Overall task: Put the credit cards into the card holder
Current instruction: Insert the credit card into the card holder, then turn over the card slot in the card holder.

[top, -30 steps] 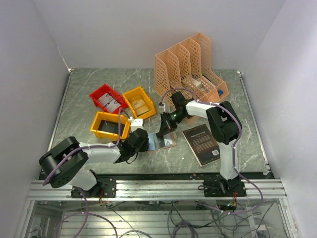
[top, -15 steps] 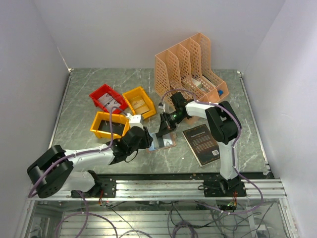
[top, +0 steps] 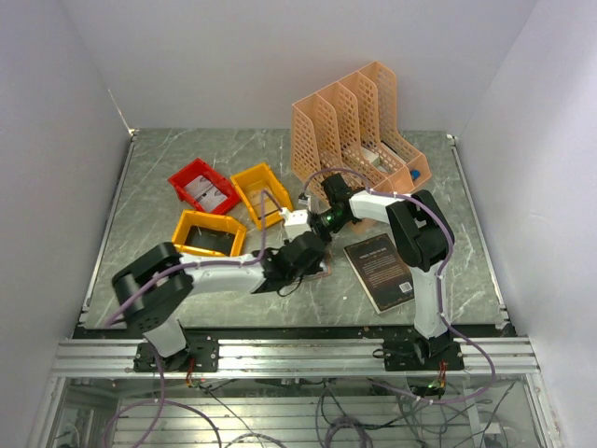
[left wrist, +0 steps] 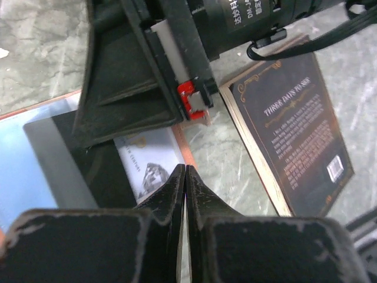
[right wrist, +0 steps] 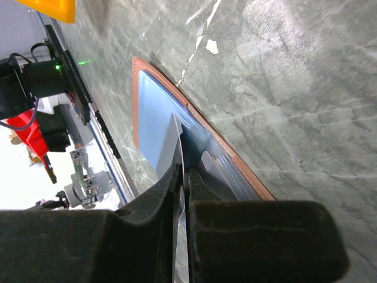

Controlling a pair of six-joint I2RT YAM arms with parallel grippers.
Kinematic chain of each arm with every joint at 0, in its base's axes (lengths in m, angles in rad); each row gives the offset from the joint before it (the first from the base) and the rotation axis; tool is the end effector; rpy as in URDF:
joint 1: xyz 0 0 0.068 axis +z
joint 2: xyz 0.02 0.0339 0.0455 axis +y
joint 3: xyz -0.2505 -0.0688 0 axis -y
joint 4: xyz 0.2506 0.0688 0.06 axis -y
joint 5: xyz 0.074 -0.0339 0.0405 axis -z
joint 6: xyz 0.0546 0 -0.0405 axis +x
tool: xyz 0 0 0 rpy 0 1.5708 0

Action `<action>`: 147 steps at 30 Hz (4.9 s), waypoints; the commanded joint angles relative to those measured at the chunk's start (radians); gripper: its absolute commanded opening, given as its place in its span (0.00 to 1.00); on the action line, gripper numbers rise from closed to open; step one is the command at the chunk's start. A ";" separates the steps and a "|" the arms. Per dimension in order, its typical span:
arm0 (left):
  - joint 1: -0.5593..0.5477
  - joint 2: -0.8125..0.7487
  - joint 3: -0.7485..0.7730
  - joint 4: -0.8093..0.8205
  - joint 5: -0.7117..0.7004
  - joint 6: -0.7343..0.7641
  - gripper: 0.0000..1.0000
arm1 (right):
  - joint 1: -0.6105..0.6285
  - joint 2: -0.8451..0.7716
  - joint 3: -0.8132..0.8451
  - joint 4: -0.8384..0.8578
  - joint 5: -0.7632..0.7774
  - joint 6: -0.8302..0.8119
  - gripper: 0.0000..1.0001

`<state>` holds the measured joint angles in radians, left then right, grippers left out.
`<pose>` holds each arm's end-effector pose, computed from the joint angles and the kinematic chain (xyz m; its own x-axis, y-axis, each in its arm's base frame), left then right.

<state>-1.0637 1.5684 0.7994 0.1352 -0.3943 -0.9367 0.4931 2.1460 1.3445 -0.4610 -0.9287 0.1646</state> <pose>0.1842 -0.2883 0.1592 -0.6995 -0.2725 -0.6607 0.1574 0.8430 -0.5144 0.3370 0.2307 0.0837 -0.9095 -0.3774 -0.1743 -0.3533 0.4808 0.8025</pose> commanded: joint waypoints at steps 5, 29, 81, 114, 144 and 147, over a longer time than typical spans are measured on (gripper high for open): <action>-0.044 0.203 0.241 -0.271 -0.191 -0.062 0.08 | 0.005 0.038 -0.007 0.000 0.046 -0.021 0.06; -0.046 0.324 0.308 -0.417 -0.375 -0.198 0.22 | 0.005 0.044 -0.005 -0.004 0.048 -0.029 0.11; -0.045 0.174 0.263 -0.447 -0.435 -0.205 0.45 | -0.026 -0.090 0.045 -0.079 0.040 -0.161 0.38; 0.301 -0.534 -0.427 0.124 0.274 0.067 0.65 | 0.080 -0.137 0.022 -0.068 0.153 -0.282 0.01; 0.324 -0.333 -0.429 0.132 0.286 0.085 0.13 | 0.142 -0.019 0.070 -0.120 0.334 -0.290 0.01; 0.324 -0.308 -0.420 0.154 0.306 0.089 0.12 | 0.142 -0.015 0.072 -0.123 0.337 -0.290 0.01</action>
<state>-0.7475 1.2358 0.3443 0.2684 -0.1013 -0.8703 0.6250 2.0903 1.4086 -0.5732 -0.6575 -0.1120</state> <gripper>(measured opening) 0.130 0.009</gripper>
